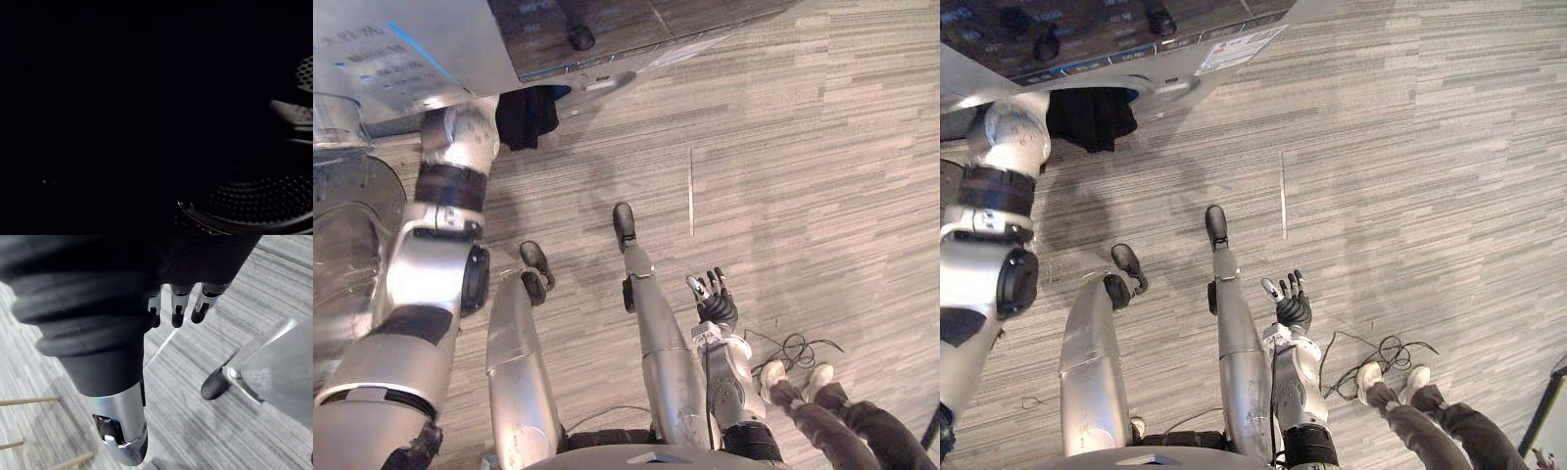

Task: Pick up the laundry basket with both hands and put the clothes into the washing machine.

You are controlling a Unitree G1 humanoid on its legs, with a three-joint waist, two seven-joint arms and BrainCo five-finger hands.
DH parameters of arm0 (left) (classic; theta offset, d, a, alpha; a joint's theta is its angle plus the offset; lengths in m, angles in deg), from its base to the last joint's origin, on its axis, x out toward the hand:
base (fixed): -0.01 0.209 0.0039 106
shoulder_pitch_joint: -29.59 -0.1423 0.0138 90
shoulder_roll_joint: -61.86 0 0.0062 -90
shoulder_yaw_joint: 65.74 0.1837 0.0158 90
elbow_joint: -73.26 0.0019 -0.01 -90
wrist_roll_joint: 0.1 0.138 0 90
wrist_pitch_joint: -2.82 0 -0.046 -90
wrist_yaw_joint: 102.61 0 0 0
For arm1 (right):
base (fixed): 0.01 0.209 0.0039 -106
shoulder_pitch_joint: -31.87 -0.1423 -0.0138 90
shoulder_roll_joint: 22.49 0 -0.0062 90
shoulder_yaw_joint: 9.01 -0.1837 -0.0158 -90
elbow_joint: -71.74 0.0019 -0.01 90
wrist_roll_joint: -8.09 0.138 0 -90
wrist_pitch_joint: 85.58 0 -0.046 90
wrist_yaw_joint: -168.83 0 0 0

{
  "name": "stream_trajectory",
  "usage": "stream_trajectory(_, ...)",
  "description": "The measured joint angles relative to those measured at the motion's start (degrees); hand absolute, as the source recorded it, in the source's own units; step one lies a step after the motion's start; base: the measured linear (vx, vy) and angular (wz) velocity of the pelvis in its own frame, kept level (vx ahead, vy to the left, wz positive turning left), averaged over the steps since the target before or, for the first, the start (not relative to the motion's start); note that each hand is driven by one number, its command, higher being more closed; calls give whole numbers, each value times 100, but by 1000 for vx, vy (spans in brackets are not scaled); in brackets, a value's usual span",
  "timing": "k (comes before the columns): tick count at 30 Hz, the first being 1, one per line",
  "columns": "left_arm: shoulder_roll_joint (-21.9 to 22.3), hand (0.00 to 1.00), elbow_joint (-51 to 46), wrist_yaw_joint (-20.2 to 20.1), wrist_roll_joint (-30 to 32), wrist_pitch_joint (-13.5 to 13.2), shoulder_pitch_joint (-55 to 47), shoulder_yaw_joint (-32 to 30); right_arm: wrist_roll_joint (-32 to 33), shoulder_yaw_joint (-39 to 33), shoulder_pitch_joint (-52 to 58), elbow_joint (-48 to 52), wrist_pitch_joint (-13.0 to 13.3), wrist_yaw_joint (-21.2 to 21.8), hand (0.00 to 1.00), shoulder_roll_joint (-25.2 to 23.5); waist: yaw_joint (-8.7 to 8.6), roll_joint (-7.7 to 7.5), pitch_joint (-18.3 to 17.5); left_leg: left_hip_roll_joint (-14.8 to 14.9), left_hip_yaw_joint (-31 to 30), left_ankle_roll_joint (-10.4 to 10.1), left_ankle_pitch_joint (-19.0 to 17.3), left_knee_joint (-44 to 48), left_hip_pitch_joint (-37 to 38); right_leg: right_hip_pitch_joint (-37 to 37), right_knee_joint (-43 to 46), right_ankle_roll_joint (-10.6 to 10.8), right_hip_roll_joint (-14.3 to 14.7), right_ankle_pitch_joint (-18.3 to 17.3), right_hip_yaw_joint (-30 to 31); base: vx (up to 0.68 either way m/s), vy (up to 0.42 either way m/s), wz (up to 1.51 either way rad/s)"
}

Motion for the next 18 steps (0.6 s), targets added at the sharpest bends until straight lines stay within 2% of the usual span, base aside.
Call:
stream_trajectory(3, -196, 100, 215, 104, -820, -218, 295, 215, 145, -40, 22, -21, -9, -7, 0, 7, 2, -15, 35, 125, 149, 27, -17, 361, -186, -193, 180, 0, 22, 0, 14, -39, 14, -28)
stream_trajectory(5, -312, 100, 213, 305, -1059, -342, 415, 286, 225, -136, 91, -1, -8, -24, 0, 22, 0, -15, 36, 181, 232, 48, -28, 561, -313, -359, 338, 0, 28, 0, 24, -63, 9, -25)
stream_trajectory(7, -431, 100, 213, 491, -1100, -449, 538, 298, 259, -296, 206, 51, -5, -27, 0, 59, -4, -12, 42, 185, 237, 103, -60, 730, -451, -545, 512, 0, 28, 0, 26, -78, -4, -23)
stream_trajectory(11, -959, 100, 209, 906, -1084, -615, 765, 478, 351, -575, 601, 246, 0, -33, 0, 264, -58, 6, 95, 191, 297, 195, -277, 959, -612, -934, 901, -1, 30, -1, 21, -85, -18, -20)
stream_trajectory(13, -1242, 100, 198, 1167, -885, -650, 852, 626, 430, -651, 764, 343, -1, -33, 0, 334, -86, 8, 101, 183, 306, 217, -359, 999, -715, -1120, 1049, -3, 22, -3, 8, -88, -29, -15)
stream_trajectory(15, -1525, 100, 122, 1401, -406, -682, 1087, 845, 441, -751, 929, 539, -1, -31, 0, 339, -74, 33, 125, 169, 280, 247, -395, 1062, -908, -1336, 1165, -8, 0, -6, -69, -53, -23, 0)
stream_trajectory(17, -1853, 100, -159, 1640, 634, -661, 1291, 1016, 487, -788, 995, 716, 28, -18, 0, 405, -77, 44, 172, 162, 211, 247, -395, 1209, -1158, -1648, 1486, -94, -14, -65, -155, -48, -30, 12)
stream_trajectory(18, -1930, 100, -288, 1762, 937, -608, 1305, 1064, 487, -788, 996, 736, 64, -14, 0, 429, -73, 52, 183, 161, 209, 248, -395, 1250, -1208, -1723, 1600, -108, -21, -84, -164, -35, -34, 18)
